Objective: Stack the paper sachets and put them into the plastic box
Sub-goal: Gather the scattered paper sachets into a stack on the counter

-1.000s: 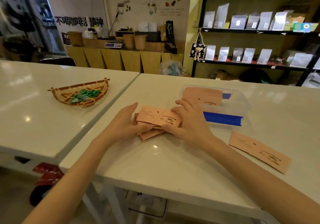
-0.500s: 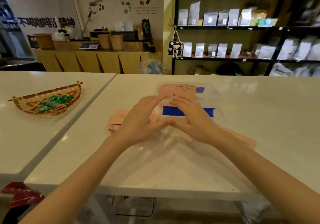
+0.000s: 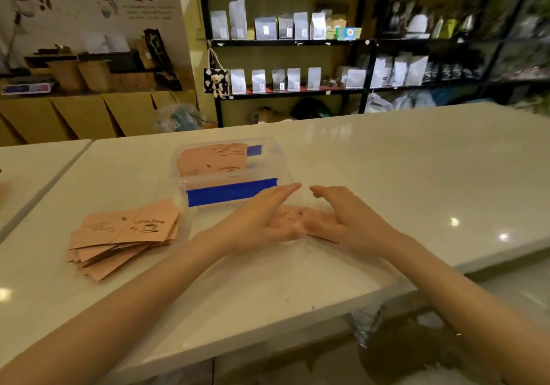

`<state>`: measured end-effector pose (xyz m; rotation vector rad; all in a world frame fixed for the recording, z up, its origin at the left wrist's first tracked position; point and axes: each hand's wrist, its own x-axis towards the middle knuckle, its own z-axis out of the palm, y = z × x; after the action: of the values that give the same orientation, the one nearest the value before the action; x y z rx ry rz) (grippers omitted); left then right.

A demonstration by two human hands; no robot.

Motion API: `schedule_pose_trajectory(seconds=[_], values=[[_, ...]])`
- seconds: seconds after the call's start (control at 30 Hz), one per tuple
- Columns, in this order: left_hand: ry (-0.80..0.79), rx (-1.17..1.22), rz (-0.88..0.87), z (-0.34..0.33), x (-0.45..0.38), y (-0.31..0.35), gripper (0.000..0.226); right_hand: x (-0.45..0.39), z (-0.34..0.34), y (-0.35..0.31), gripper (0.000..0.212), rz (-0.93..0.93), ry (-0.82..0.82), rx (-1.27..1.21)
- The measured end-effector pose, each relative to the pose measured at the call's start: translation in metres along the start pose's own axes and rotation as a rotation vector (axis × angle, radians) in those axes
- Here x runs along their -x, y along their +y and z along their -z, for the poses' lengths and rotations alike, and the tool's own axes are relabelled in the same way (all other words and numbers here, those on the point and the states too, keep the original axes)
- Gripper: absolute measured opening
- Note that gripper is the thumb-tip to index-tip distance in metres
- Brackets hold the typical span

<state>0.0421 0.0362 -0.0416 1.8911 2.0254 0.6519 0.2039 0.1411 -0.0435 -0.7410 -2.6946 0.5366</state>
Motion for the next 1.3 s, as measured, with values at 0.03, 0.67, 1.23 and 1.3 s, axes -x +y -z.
schedule_pose_trajectory(seconds=[0.03, 0.67, 1.23, 1.3], values=[[-0.024, -0.005, 0.013, -0.002, -0.002, -0.001, 0.08, 0.003, 0.0, 0.004, 0.07, -0.024, -0.02, 0.013], [0.006, -0.046, 0.134, 0.001, -0.003, -0.012, 0.076, 0.002, 0.003, 0.022, 0.054, -0.014, -0.065, 0.01], [0.509, 0.051, 0.192, 0.098, 0.068, -0.027, 0.064, -0.057, 0.034, -0.08, 0.046, 0.249, 0.04, -0.18], [0.526, 0.03, 0.247, 0.109, 0.083, -0.037, 0.06, -0.07, 0.023, -0.096, 0.047, 0.316, 0.036, -0.169]])
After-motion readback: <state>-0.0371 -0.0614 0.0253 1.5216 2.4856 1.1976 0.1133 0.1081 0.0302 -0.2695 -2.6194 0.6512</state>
